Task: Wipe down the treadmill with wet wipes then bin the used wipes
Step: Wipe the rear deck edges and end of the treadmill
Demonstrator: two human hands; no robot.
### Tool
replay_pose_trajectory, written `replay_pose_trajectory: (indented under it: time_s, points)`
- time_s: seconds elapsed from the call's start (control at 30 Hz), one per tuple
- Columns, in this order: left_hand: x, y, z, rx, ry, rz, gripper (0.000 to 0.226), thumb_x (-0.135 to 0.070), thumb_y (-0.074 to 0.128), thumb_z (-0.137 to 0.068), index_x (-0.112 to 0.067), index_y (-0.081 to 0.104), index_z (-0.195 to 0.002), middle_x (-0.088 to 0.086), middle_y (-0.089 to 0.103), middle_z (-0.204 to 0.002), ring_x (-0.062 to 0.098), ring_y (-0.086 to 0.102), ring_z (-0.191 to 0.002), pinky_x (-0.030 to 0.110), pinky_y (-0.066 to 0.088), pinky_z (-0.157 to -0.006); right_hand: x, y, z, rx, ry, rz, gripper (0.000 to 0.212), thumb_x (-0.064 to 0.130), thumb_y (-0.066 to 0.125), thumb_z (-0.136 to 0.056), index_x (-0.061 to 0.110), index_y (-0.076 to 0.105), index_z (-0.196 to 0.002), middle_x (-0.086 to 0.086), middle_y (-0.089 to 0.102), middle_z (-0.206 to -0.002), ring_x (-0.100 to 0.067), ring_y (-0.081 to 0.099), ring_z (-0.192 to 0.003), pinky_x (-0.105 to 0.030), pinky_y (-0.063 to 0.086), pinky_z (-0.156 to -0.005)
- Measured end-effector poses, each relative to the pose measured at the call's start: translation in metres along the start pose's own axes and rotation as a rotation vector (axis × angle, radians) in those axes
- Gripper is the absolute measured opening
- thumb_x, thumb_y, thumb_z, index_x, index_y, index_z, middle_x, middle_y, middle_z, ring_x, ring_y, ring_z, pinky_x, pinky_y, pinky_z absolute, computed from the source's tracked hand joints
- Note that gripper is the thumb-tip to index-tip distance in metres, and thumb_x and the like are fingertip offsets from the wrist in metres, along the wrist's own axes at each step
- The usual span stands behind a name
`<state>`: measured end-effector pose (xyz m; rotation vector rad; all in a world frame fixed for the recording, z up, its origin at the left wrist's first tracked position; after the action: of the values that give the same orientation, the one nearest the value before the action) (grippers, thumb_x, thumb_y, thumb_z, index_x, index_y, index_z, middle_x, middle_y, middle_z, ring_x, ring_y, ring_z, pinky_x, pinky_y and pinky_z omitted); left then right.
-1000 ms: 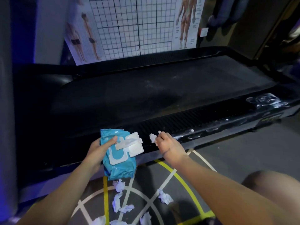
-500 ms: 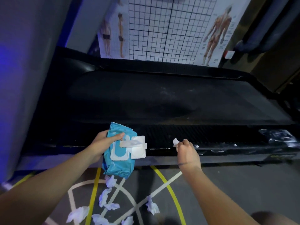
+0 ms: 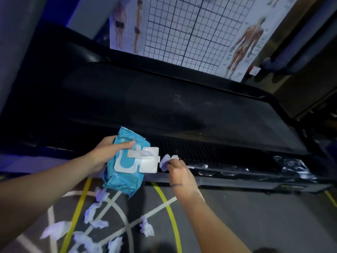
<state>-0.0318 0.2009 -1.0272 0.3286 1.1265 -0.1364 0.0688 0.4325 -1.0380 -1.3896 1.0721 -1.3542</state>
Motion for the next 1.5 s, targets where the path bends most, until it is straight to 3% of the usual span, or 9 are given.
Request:
replay_pose_trajectory:
  time_s: [0.13,0.4,0.57,0.8,0.93,1.13,1.3,1.43,1.5]
  points:
    - [0.000,0.010,0.002,0.013,-0.023,0.016,0.027,-0.018,0.077,-0.093,-0.005,0.074,-0.116,0.018,0.080,-0.106,0.036,0.078,-0.095,0.039,0.065,-0.075,0.001,-0.009,0.007,-0.023,0.102,-0.099,0.029,0.003,0.045,-0.098,0.002,0.064,-0.121,-0.013,0.055,-0.125,-0.028,0.046,-0.118,-0.042,0.042,-0.099]
    - [0.004,0.020,0.004,0.024,-0.089,0.029,0.028,-0.015,0.076,-0.094,-0.001,0.071,-0.118,0.021,0.079,-0.104,0.034,0.079,-0.086,0.035,0.063,-0.060,-0.058,-0.028,0.029,-0.097,0.360,-0.176,0.019,0.011,0.045,-0.085,0.021,0.060,-0.089,0.005,0.057,-0.103,-0.014,0.052,-0.096,-0.042,0.046,-0.080]
    - [0.004,0.023,0.006,0.014,-0.105,0.014,0.032,-0.017,0.080,-0.091,-0.002,0.071,-0.118,0.020,0.079,-0.104,0.036,0.079,-0.089,0.039,0.064,-0.066,-0.096,-0.032,0.048,-0.102,0.583,-0.077,0.045,-0.007,0.049,-0.082,0.024,0.071,-0.107,0.004,0.059,-0.115,-0.023,0.062,-0.101,-0.032,0.050,-0.074]
    - [0.000,0.026,0.010,-0.010,-0.085,0.015,0.024,-0.016,0.079,-0.091,-0.007,0.073,-0.112,0.019,0.080,-0.102,0.033,0.079,-0.086,0.039,0.065,-0.066,-0.038,-0.025,0.027,-0.204,0.187,-0.037,0.035,-0.006,0.066,-0.070,0.019,0.072,-0.095,-0.001,0.061,-0.099,-0.026,0.062,-0.093,-0.029,0.044,-0.052]
    - [-0.004,0.027,0.015,-0.042,-0.072,0.007,0.021,-0.015,0.078,-0.092,-0.007,0.074,-0.111,0.018,0.080,-0.100,0.029,0.080,-0.079,0.034,0.063,-0.060,-0.019,-0.014,0.020,-0.089,0.088,0.006,0.041,-0.005,0.058,-0.080,0.020,0.066,-0.111,0.005,0.055,-0.117,-0.019,0.051,-0.108,-0.030,0.041,-0.064]
    - [-0.003,0.026,0.017,-0.060,-0.084,0.013,0.025,-0.019,0.078,-0.094,-0.008,0.073,-0.116,0.017,0.080,-0.105,0.036,0.079,-0.094,0.051,0.063,-0.087,-0.038,-0.007,0.014,-0.060,0.161,-0.015,0.058,-0.012,0.053,-0.080,0.014,0.060,-0.131,0.003,0.052,-0.142,-0.020,0.046,-0.129,-0.034,0.050,-0.094]
    - [-0.004,0.030,0.019,-0.081,-0.081,0.010,0.025,-0.020,0.079,-0.094,-0.008,0.074,-0.116,0.017,0.080,-0.104,0.038,0.079,-0.095,0.059,0.060,-0.092,-0.067,-0.018,0.022,-0.026,0.335,-0.070,0.034,-0.005,0.045,-0.077,0.018,0.056,-0.100,0.002,0.056,-0.115,-0.024,0.054,-0.109,-0.030,0.040,-0.070]
    - [-0.007,0.032,0.025,-0.082,-0.076,0.012,0.024,-0.019,0.078,-0.095,-0.007,0.075,-0.115,0.019,0.080,-0.104,0.039,0.078,-0.095,0.062,0.059,-0.092,-0.092,-0.032,0.032,-0.095,0.449,-0.099,0.031,0.001,0.043,-0.093,0.023,0.063,-0.103,-0.001,0.058,-0.115,-0.027,0.055,-0.105,-0.033,0.045,-0.086]
    - [-0.011,0.031,0.030,-0.081,-0.074,0.012,0.021,-0.018,0.078,-0.095,-0.008,0.075,-0.113,0.018,0.080,-0.102,0.038,0.079,-0.092,0.058,0.063,-0.086,-0.100,-0.041,0.037,-0.106,0.499,-0.047,0.036,-0.009,0.047,-0.084,0.027,0.049,-0.088,0.001,0.053,-0.099,-0.025,0.052,-0.087,-0.035,0.045,-0.071]
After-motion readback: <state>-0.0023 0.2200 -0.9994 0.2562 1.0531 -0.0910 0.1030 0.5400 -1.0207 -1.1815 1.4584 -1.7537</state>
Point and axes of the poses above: each hand's wrist, its own z-axis away from the middle knuckle, its own y-axis out of the palm, x = y × z, the point moved 4 cm from there along -z, towards the middle knuckle
